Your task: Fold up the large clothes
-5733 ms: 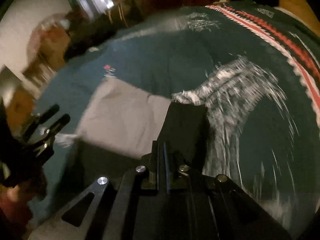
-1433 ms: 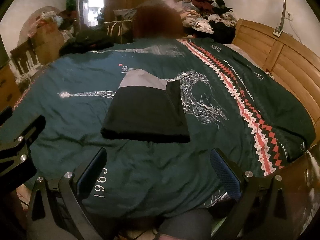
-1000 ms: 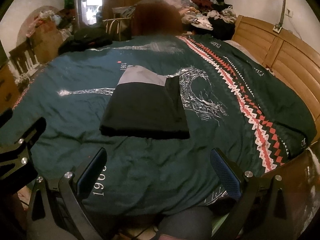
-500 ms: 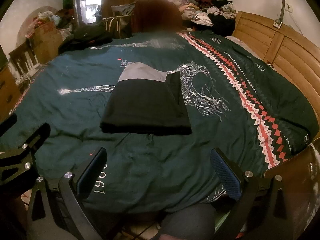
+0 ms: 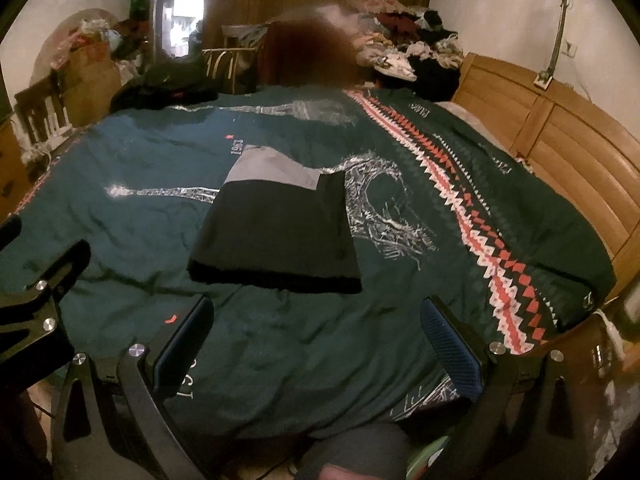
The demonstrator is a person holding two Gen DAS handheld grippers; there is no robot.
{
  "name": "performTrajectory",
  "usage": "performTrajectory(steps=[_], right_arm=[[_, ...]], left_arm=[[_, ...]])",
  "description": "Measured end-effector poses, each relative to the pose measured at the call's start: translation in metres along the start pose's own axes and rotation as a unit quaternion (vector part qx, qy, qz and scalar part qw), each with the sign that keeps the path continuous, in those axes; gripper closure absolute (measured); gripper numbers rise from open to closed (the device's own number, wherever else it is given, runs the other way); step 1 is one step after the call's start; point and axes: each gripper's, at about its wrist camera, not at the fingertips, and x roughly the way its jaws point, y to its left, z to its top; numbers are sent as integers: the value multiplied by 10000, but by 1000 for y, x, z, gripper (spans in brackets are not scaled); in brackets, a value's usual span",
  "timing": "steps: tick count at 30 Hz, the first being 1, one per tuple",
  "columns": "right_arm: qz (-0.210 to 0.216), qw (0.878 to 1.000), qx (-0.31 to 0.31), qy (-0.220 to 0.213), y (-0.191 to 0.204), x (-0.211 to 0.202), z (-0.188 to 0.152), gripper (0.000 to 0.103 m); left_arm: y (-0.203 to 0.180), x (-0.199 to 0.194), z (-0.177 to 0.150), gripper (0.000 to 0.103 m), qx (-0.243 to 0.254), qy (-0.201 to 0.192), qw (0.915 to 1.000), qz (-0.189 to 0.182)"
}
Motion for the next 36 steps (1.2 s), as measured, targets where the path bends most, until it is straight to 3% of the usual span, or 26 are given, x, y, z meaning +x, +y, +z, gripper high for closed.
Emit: performTrajectory(steps=[11, 24, 36], right_arm=[[-107, 9997, -45, -224, 2, -18, 4, 0], [-11, 9997, 28, -254, 2, -24, 5, 0], [-233, 9995, 23, -219, 3, -24, 1, 0]], left_arm=[[-4, -7, 4, 0, 68, -145, 9999, 50], [-8, -14, 7, 0, 154, -261, 9995, 105], [-8, -10, 4, 0, 162, -214, 9996, 114]])
